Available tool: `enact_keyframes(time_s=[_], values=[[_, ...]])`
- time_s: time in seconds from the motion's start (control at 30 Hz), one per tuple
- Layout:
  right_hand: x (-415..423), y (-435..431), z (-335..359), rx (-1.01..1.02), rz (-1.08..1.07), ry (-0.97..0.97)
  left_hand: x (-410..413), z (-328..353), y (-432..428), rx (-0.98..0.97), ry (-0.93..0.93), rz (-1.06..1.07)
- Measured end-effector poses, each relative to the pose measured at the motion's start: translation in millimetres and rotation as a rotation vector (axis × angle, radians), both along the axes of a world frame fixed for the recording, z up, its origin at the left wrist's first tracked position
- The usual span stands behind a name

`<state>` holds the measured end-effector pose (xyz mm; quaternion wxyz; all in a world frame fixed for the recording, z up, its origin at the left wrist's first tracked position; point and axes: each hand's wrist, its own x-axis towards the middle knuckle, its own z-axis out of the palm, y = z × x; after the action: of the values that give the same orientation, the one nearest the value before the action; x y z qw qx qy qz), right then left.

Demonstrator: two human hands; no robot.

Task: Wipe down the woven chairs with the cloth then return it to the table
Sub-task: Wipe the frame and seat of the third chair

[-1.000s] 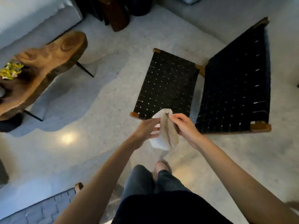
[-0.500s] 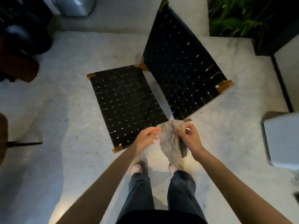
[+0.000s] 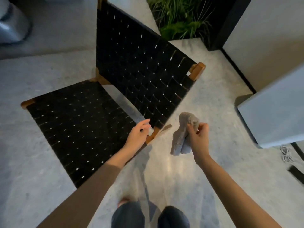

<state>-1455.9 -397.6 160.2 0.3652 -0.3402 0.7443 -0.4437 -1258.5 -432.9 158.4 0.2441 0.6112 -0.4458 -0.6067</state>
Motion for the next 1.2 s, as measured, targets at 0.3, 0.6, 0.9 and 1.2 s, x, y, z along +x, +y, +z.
enact_keyframes(time_s=[0.3, 0.6, 0.9, 1.2], values=[[-25.7, -103.9, -54.9, -0.606, -0.200, 0.001, -64.4, -75.0, -104.5, -0.646, -0.009, -0.266], [-31.8, -188.5, -32.4, -0.986, 0.101, 0.320, -92.8, -92.0, -156.7, -0.973, -0.090, -0.362], [-31.2, -214.2, -81.6, -0.991, -0.117, 0.507, -85.8, -147.9, -153.6, -1.126, -0.121, -0.384], [12.7, -174.1, -204.8, -0.907, -0.195, 0.424, -61.8, -247.2, -124.2, -1.209, -0.270, -0.311]])
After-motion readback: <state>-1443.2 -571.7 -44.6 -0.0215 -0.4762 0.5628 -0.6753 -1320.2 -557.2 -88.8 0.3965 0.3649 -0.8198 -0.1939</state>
